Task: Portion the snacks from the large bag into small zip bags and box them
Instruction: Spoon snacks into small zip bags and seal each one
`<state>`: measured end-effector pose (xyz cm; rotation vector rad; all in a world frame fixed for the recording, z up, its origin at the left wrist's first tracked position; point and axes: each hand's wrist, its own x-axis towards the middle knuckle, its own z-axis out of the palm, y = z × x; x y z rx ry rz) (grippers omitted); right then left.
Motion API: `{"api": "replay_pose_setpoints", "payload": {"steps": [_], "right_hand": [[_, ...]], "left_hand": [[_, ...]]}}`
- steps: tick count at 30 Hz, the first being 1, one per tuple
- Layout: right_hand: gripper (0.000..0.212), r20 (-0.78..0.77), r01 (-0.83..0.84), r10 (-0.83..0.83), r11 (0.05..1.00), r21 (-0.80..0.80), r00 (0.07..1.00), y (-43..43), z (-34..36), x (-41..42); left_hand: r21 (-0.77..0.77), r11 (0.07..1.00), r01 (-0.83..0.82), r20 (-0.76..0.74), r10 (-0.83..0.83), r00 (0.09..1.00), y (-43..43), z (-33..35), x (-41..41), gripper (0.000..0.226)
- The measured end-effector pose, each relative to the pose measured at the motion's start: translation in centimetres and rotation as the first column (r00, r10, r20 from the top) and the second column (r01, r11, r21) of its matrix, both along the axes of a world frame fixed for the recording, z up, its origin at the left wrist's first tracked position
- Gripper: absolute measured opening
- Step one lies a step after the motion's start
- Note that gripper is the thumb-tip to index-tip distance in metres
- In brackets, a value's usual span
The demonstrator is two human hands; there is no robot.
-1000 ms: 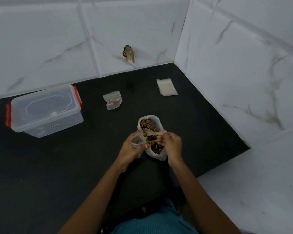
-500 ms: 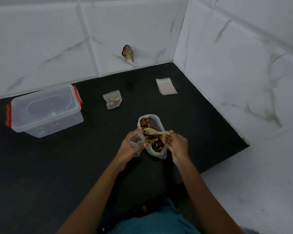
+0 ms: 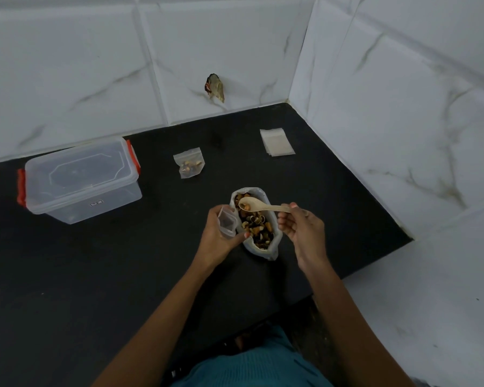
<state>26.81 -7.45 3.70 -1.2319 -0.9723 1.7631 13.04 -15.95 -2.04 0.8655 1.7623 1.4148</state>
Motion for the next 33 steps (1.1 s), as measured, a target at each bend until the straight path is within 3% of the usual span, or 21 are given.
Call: {"api": "replay_pose_setpoints", "payload": {"steps": [6,11,14,17,21,25,28,33], "right_hand": [[0.019,0.203,-0.119,0.054,0.939,0.322,0.978,-2.3,1.2,-0.7],[0.016,0.315,-0.252,0.077,0.787,0.563,0.946,-3.6,1.3,-1.2],[0.016,0.434,-0.397,0.114,0.654,0.644,0.894,-3.9,0.8,-1.2],[0.021,0.538,-0.523,0.127,0.495,0.694,0.834,-4.0,0.1,-1.1],[0.032,0.548,-0.539,0.087,0.364,0.76,0.832,-4.2,-0.2,-1.0],[0.032,0.538,-0.524,0.071,0.362,0.771,0.84,-4.1,-0.4,-1.0],[0.03,0.524,-0.507,0.061,0.368,0.78,0.85,-3.9,-0.6,-1.0],[0.028,0.562,-0.558,0.073,0.278,0.782,0.824,-3.7,-1.2,-0.6]], "left_hand": [[0.021,0.999,-0.045,-0.044,0.046,0.998,0.5,0.0,0.5,0.065],[0.001,0.995,-0.102,-0.095,0.102,0.99,0.5,0.2,0.6,0.067],[-0.001,0.994,-0.105,-0.051,0.105,0.993,0.3,0.5,0.6,0.064],[0.009,0.996,-0.093,-0.038,0.093,0.995,0.2,1.1,0.7,0.063],[-0.009,0.995,-0.098,-0.046,0.098,0.994,0.1,1.1,0.8,0.061],[-0.081,0.989,-0.124,-0.134,0.112,0.985,0.2,1.2,0.8,0.058],[-0.047,0.989,-0.138,-0.093,0.133,0.987,0.2,1.2,0.7,0.06],[-0.039,0.991,-0.127,-0.039,0.126,0.991,0.4,0.9,0.9,0.056]]}}
